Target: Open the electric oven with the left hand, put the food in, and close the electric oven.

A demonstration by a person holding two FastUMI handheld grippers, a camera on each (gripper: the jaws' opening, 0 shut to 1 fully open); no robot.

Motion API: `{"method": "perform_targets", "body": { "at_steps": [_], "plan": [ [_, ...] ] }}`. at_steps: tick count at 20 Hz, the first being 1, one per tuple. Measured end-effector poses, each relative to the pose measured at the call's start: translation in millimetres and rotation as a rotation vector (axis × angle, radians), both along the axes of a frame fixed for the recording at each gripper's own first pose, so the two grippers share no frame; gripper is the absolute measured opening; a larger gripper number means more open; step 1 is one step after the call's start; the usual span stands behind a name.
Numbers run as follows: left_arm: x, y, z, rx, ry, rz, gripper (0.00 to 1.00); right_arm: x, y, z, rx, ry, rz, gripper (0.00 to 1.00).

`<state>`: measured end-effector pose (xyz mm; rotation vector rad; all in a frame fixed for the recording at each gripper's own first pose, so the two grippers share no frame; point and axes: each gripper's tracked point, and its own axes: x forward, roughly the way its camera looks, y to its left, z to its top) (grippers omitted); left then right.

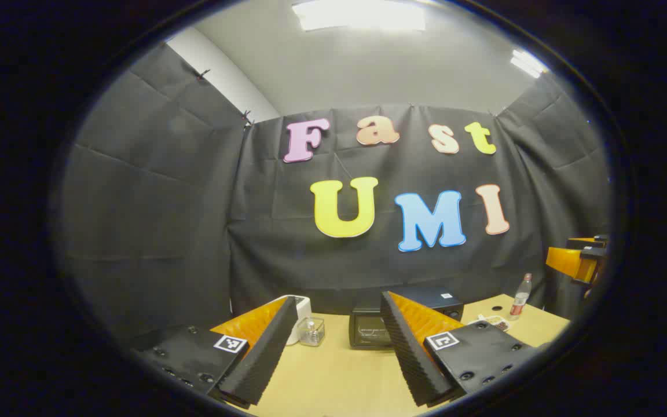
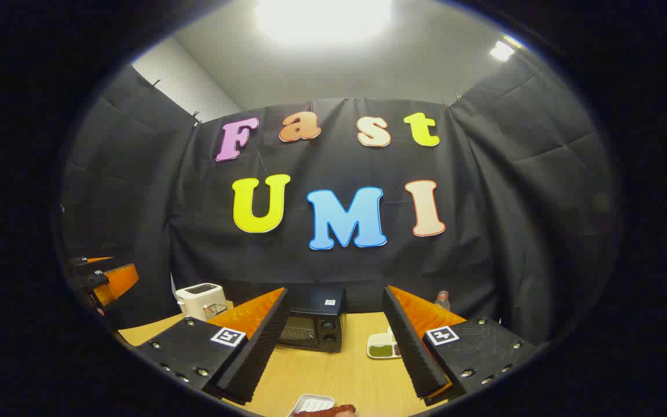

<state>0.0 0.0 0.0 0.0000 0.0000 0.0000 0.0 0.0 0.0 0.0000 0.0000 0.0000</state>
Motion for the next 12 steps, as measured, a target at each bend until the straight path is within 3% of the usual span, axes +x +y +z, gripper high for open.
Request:
{"method": "perform_targets", "body": {
  "at_steps": [12],
  "plan": [
    [14.2,-23.9,14.6,-0.005,-0.023,-0.024,0.99,9.6,-0.5,15.6,-0.074,-0.052,0.009,0.97]
  ]
}}
